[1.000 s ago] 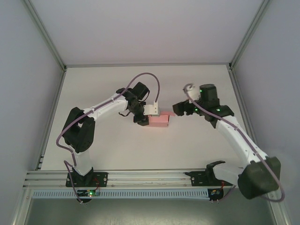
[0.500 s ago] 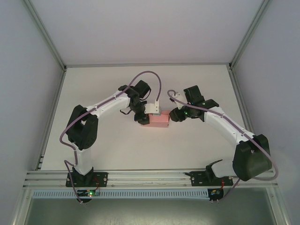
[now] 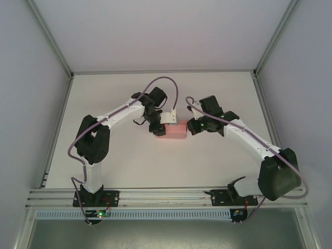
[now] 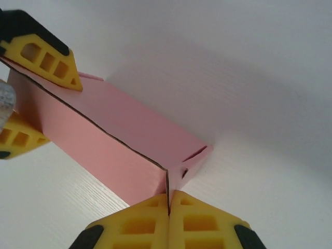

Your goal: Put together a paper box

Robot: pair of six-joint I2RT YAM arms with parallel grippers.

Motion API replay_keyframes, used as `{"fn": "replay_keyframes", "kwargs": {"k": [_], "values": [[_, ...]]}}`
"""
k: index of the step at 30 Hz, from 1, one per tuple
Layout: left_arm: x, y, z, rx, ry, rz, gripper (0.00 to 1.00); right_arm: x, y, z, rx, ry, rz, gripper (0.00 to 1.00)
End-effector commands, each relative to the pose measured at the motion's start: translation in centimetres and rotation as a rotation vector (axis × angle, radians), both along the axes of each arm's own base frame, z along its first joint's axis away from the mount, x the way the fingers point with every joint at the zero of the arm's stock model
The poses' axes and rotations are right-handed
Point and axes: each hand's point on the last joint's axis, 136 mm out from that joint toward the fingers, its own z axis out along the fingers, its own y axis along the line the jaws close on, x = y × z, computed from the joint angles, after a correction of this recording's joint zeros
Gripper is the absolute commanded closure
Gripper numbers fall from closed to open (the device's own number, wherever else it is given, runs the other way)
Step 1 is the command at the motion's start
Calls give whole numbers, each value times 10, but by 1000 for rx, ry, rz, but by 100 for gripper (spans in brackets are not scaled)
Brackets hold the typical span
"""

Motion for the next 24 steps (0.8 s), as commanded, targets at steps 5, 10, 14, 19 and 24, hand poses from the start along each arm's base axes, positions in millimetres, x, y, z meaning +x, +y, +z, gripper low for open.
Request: {"fn": "replay_keyframes", "kwargs": {"k": [5, 10, 14, 19, 24], "values": [[11, -7, -8, -12, 24, 29, 66, 4, 40, 4, 215, 40, -168, 100], [15, -9, -9, -12, 24, 52, 64, 12, 17, -20, 25, -25, -283, 100], [18, -9, -10, -7, 31, 74, 61, 12, 9, -38, -63, -49, -293, 100], [25, -8, -13, 3, 28, 118, 55, 17, 5, -54, -103, -103, -335, 100], [30, -5, -16, 25, 34, 180, 52, 18, 14, -47, -112, -177, -306, 100]]}}
